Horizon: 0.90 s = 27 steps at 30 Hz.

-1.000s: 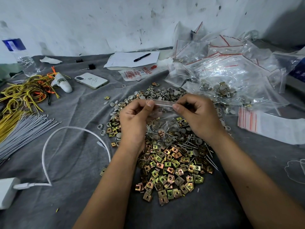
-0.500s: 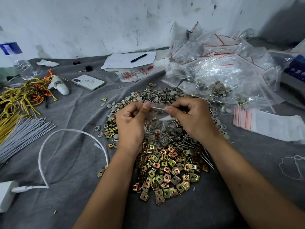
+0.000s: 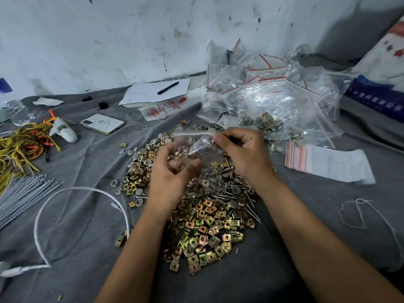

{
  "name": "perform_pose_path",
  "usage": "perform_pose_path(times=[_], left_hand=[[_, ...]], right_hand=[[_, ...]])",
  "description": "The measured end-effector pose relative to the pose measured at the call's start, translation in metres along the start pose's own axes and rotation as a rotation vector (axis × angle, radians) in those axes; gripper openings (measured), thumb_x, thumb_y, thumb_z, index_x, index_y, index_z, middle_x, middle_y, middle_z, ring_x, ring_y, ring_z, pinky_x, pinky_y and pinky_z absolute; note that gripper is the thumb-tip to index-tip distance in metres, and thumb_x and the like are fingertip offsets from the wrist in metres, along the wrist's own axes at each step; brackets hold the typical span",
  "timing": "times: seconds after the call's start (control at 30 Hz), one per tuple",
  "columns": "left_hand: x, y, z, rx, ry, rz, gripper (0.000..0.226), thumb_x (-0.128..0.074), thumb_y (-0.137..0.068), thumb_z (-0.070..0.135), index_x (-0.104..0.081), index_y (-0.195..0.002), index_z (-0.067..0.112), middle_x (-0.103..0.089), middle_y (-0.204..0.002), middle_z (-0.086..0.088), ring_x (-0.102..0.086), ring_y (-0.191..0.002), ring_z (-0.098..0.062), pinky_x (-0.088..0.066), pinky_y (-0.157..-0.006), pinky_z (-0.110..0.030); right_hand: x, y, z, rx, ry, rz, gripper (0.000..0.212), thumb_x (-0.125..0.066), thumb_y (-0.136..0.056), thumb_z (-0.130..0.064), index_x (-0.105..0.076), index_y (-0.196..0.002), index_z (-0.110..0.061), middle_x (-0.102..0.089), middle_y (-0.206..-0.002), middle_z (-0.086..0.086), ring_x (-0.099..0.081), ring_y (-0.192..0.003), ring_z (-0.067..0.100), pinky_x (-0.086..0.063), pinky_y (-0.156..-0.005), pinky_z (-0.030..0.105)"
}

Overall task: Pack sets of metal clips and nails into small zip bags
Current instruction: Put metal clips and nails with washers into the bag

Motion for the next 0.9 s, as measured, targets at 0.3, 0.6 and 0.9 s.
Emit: perform_pose_path(times=[0.3, 0.6, 0.9], left_hand=[[-0.083, -0.054, 0.04, -0.027, -0.044, 0.203, 0.01, -0.075, -0.093, 0.012, -0.07, -0.086, 0.016, -0.076, -0.075, 0.002, -0.074, -0.063, -0.012, -0.06, -0.052, -0.03], [-0.215, -0.128, 0.048, -0.22, -0.636, 0.139, 0.063, -0.074, -0.091, 0.015, -0.04, -0.144, 0.007, -0.048, -0.143, -0.017, -0.047, -0.131, -0.036, -0.04, -0.109, -0.045], [-0.272, -0.117, -0.01, -0.375, -1.177, -0.339, 0.055, -0.048, -0.102, 0.019, -0.041, -0.157, 0.021, -0.028, -0.169, -0.009, -0.021, -0.156, -0.034, -0.02, -0.127, -0.047]], right_hand=[[0.1, -0.033, -0.018, 0.007, 0.22, 0.403, 0.032, -0.074, -0.091, -0.035, -0.063, -0.119, -0.023, -0.07, -0.099, -0.009, -0.066, -0.086, 0.001, -0.05, -0.07, 0.015], [0.163, -0.077, 0.016, -0.118, 1.366, 0.165, 0.052, -0.074, -0.085, -0.035, -0.056, -0.131, -0.017, -0.039, -0.137, 0.016, -0.035, -0.126, 0.038, -0.042, -0.099, 0.048], [0.192, -0.089, 0.047, -0.341, 1.474, -0.047, 0.026, -0.061, -0.094, -0.04, -0.068, -0.116, -0.029, -0.046, -0.129, 0.01, -0.034, -0.126, 0.037, -0.035, -0.105, 0.049]])
Point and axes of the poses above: each hand's wrist, its own y-axis away from the middle knuckle, its own x-axis out of the back of the hand, z = x × y, the point moved 8 cm from there along -y, towards the middle knuckle
